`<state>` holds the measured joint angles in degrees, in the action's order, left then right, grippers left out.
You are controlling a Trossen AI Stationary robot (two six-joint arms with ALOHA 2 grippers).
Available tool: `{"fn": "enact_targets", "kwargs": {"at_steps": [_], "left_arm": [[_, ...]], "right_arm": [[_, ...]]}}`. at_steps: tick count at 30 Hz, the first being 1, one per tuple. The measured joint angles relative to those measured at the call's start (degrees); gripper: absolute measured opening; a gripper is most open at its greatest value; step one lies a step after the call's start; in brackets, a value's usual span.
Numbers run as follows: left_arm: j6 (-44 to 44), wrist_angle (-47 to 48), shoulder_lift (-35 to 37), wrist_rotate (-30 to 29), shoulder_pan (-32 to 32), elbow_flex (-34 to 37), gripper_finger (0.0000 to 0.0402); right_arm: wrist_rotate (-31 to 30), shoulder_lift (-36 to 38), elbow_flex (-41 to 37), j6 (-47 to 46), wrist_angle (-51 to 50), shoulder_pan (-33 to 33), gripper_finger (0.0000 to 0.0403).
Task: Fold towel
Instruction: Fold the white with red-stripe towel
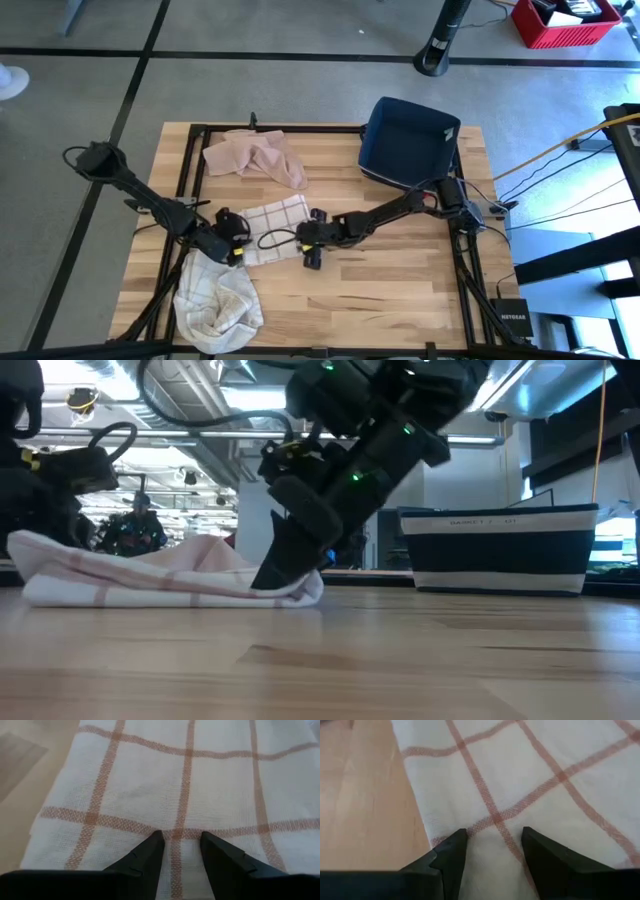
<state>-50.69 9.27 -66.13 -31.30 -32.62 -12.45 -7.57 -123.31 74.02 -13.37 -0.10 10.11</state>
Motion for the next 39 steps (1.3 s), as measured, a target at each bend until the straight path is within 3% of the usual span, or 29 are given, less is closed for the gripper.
{"fn": "enact_targets", "kwargs": {"at_steps": [4, 10, 14, 17, 22, 27, 30, 36, 39], "left_arm": [[2.6, -5.9, -0.7, -1.2, 0.1, 2.0, 0.0131], [11.4, -4.9, 3.5, 2.3, 0.4, -1.2, 0.0131], [18.9, -6.0, 7.1, 1.8, 1.4, -4.6, 0.0131], [24.3, -6.8, 8.0, -1.1, 3.5, -5.6, 0.0131], [24.4, -6.9, 5.7, -3.6, 7.8, -5.6, 0.0131], [20.9, -7.8, 1.9, -5.2, 9.1, -5.6, 0.0131], [21.1, -8.9, 0.1, -5.7, 8.2, -5.7, 0.0131], [21.1, -8.7, -1.5, -5.8, 6.7, -5.7, 0.0131], [20.8, -8.6, -1.5, -5.8, 6.7, -5.7, 0.0131]], "right_arm": [[-0.8, 0.4, -2.9, -1.1, 5.8, 0.0, 0.0197], [-0.4, 6.7, -3.5, 2.3, -1.1, 0.0, 0.0197], [-3.3, 12.2, -4.2, 6.0, -1.8, 0.0, 0.0197], [-4.4, 11.9, -7.0, 7.6, 6.1, -0.5, 0.0197], [-3.2, 6.9, -8.8, 7.7, 25.2, -2.0, 0.0197], [-0.5, 0.4, -4.9, 7.9, 31.1, -2.8, 0.0197], [1.8, -2.1, -1.4, 10.1, 23.3, -3.0, 0.0197], [9.4, 0.9, 4.6, 13.0, -7.9, -2.9, 0.0197], [9.8, 4.3, 7.2, 15.4, -25.3, -2.1, 0.0197]]}}
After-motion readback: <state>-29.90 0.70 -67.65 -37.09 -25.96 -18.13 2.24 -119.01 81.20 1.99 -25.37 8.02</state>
